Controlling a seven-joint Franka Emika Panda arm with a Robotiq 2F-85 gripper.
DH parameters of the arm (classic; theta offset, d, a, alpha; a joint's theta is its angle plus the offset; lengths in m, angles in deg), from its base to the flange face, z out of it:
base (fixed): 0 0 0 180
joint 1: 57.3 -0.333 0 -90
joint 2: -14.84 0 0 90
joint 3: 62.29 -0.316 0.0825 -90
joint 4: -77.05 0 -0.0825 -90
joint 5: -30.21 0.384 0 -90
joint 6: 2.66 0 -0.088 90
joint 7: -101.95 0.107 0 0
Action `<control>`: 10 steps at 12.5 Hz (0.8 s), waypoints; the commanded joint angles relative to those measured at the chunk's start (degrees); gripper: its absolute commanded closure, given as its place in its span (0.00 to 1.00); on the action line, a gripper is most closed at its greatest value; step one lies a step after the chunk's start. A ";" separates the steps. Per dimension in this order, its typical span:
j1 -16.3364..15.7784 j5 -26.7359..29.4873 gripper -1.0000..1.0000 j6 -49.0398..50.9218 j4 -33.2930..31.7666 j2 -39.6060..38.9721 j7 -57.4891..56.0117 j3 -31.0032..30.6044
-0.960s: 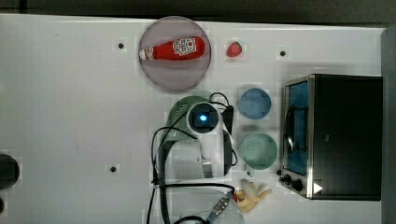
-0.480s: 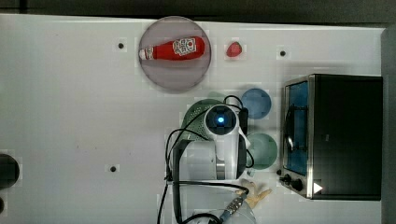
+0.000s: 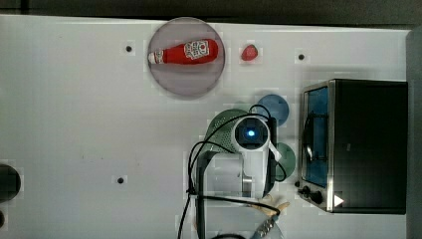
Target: Drag strainer left to right.
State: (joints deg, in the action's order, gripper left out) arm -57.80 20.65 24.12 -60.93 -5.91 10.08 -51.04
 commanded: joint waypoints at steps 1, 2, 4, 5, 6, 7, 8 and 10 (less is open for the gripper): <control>-0.59 0.10 0.00 3.21 1.41 7.74 -16.68 -2.65; -0.61 0.37 0.00 5.82 1.78 11.04 -20.74 -3.29; -0.64 0.64 0.00 14.07 3.31 18.28 -25.45 -4.60; -0.67 1.04 0.00 19.20 4.55 21.90 -26.39 -5.17; -0.68 2.03 0.00 24.85 6.07 25.22 -27.02 -5.65; -0.72 3.52 0.00 30.68 7.86 28.13 -27.54 -6.02; -0.73 5.01 0.00 36.04 9.92 30.65 -28.81 -6.37; -0.82 6.15 0.00 44.55 14.85 34.11 -36.13 -6.88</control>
State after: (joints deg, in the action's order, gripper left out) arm -58.87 26.86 67.48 -47.39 30.03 -19.02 -57.52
